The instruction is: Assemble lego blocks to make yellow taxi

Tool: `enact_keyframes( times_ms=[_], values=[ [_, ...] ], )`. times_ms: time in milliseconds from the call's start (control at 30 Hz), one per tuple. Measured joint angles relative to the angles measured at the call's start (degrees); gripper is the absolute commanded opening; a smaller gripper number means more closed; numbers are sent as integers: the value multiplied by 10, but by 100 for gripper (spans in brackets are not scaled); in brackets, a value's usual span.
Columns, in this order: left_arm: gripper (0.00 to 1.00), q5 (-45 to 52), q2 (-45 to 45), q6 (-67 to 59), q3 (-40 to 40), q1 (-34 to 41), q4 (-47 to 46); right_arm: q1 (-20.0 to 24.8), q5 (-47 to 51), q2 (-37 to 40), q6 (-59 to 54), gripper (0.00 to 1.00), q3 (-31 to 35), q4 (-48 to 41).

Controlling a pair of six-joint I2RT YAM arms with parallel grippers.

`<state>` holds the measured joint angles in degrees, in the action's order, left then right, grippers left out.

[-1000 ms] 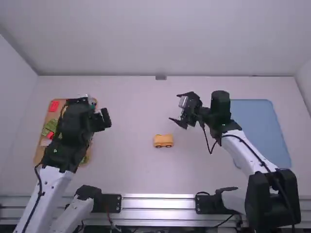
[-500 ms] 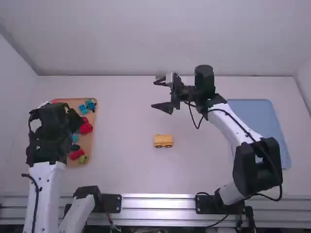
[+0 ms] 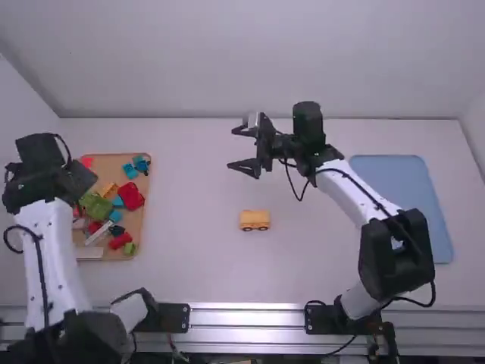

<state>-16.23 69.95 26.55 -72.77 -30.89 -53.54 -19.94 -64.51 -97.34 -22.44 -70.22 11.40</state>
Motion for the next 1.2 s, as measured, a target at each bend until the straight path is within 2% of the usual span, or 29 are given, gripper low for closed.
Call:
enact_keyframes(
  times_ms=[133,233,367,567,667,800,833,1067,1200],
  values=[
    [99,50,35,-5,0,-89,-5,7,3,0,0,99,0,0],
    [99,106,43,-33,-2,-143,41,14,4,0,-1,99,0,5],
    [99,153,84,-65,-49,-159,29,16,7,0,-2,99,0,16],
    [96,181,221,-109,-203,-121,-51,0,46,0,0,99,0,17],
    [96,183,307,-150,-308,-68,-93,-17,75,0,-1,99,0,17],
    [96,182,371,-218,-395,-4,-122,-31,101,0,-2,99,0,17],
    [99,173,383,-244,-411,13,-127,-32,105,0,0,99,0,17],
    [99,100,434,-466,-437,92,-131,-19,118,0,14,99,0,24],
    [97,81,451,-558,-422,96,-101,-8,120,0,30,99,0,30]
  ],
)
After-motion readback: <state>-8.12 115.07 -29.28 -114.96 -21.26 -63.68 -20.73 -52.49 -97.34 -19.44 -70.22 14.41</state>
